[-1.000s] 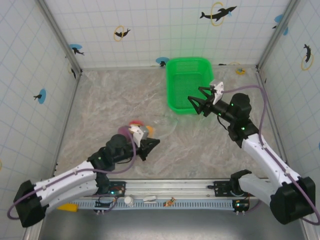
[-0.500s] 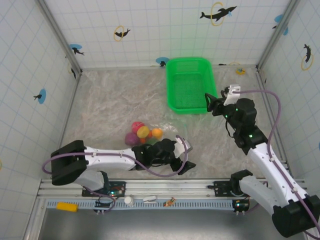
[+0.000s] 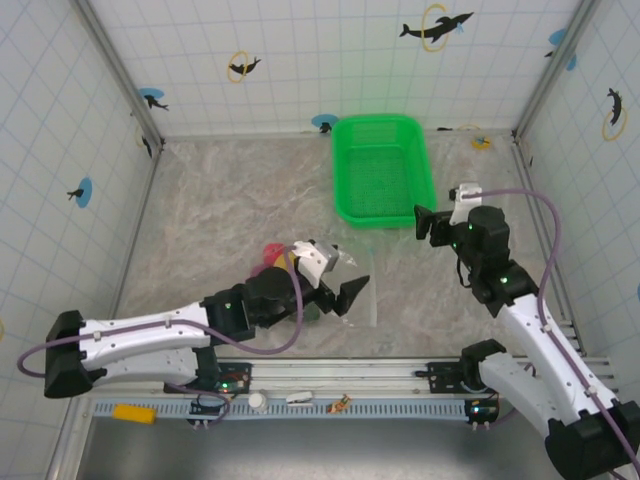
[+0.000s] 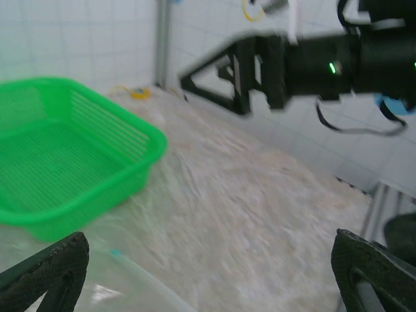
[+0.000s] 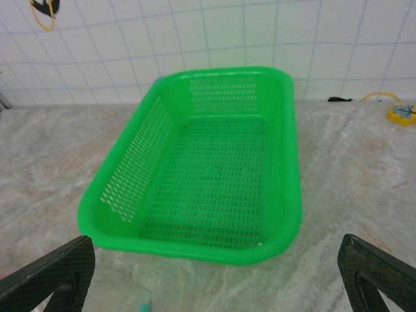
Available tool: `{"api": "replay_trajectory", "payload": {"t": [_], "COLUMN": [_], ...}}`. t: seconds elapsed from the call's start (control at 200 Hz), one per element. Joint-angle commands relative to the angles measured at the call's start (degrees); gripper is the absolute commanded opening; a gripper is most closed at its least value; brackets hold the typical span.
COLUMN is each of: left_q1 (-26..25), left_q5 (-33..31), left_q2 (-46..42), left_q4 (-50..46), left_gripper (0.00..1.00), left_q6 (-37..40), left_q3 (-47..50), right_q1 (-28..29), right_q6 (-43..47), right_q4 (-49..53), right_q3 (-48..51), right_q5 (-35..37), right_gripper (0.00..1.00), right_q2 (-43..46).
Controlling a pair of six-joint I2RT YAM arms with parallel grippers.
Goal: Place the food in the zip-top bag and seal the zipper
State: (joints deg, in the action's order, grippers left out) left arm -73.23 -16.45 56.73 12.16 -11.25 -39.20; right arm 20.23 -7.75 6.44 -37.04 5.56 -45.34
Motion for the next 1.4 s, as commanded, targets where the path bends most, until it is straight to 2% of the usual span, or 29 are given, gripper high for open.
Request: {"api": "replay_trajectory", "payload": {"t": [0.0,0.05,0.14,0.195,0.27,0.34,0.39,0.455,0.5,0.565,0.616,0.701,0.781,0.856,0.931,1.011,1.071,1.126,1.181,1.261,1.286,1.336,1.396], "left_q1": [2.96,7.46,20.87,26.14,29.77,33.56,38.31,46.26,51.56,55.75,59.58,65.54,68.94,72.16,75.16,76.82,76.88,76.95,76.92,76.92,76.92,76.93,76.92], "left_q5": [-4.44,-3.14,6.94,4.47,-5.22,-6.42,-5.68,0.45,2.18,1.41,3.18,6.4,3.89,4.63,5.36,7.78,10.93,12.96,13.32,13.9,14.8,15.12,15.21], "left_q2": [-0.31,-1.66,-4.45,-5.66,-7.16,-7.62,-6.75,-4.93,-3.88,-2.55,-1.46,0.79,3.68,6.1,8.88,13.44,15.48,17.41,19.56,22.58,24.16,26.79,30.19], "left_q4": [-1.2,-1.86,-0.54,0.11,3.53,8.03,8.74,8.96,11.01,15.66,20.78,27.18,30.04,33.92,42.43,54.57,54.64,50.31,48.5,49.57,52.81,54.8,63.64], "left_gripper": [0.98,0.97,0.98,0.98,0.98,0.98,0.98,0.97,0.98,0.98,0.98,0.98,0.98,0.98,0.98,0.98,0.98,0.97,0.97,0.98,0.98,0.97,0.98], "left_q6": [7.3,4.47,-0.49,-0.89,2.27,8.78,8.28,6.71,7.3,10.06,12.23,11.3,10.55,10.01,5.91,6.74,8.79,9.34,7.87,5.55,5.43,5.8,5.85], "left_q3": [1.95,1.87,4.57,6.65,10.99,15.38,17.0,18.5,20.44,24.38,28.19,32.54,34.95,38.12,42.21,45.39,44.0,40.71,38.43,36.54,36.96,37.21,40.3], "right_q1": [-0.1,-0.06,-0.14,-0.42,-1.23,-2.59,-4.21,-7.2,-8.52,-9.89,-10.89,-12.85,-15.64,-18.28,-19.93,-20.05,-20.18,-20.23,-20.23,-20.32,-20.4,-20.23,-20.5], "right_q6": [6.29,7.28,8.01,8.85,6.84,4.62,3.04,3.08,2.66,2.66,4.08,3.3,1.89,0.75,-1.93,-1.59,0.34,1.97,2.41,2.06,2.9,3.37,3.01], "right_q4": [-4.34,-6.82,-10.33,-17.46,-27.04,-35.11,-40.19,-44.56,-45.67,-48.35,-51.0,-57.62,-62.03,-66.49,-69.17,-70.56,-70.77,-71.99,-81.73,-96.99,-93.54,-77.21,-83.44], "right_q3": [7.59,11.52,18.24,24.0,30.68,34.84,36.68,37.0,36.31,35.91,36.36,38.23,39.81,41.26,41.3,39.78,38.63,38.62,41.42,43.59,42.34,37.41,38.56], "right_q5": [1.42,2.93,5.36,5.28,7.34,8.45,8.51,6.21,8.05,11.82,13.94,14.41,11.85,7.23,4.6,3.01,0.22,-2.09,-2.74,-3.24,-4.69,-4.54,-4.99], "right_gripper": [0.99,0.99,0.99,0.99,0.99,0.99,0.99,0.99,0.99,0.99,0.99,0.99,0.99,0.99,0.99,0.99,0.99,0.99,0.99,1.0,1.0,1.0,1.0], "right_q2": [4.97,6.43,6.71,5.89,4.39,1.5,-1.88,-6.78,-10.04,-14.19,-16.79,-20.16,-22.25,-24.43,-26.48,-29.36,-30.77,-32.12,-35.42,-44.82,-44.32,-40.57,-42.82]}}
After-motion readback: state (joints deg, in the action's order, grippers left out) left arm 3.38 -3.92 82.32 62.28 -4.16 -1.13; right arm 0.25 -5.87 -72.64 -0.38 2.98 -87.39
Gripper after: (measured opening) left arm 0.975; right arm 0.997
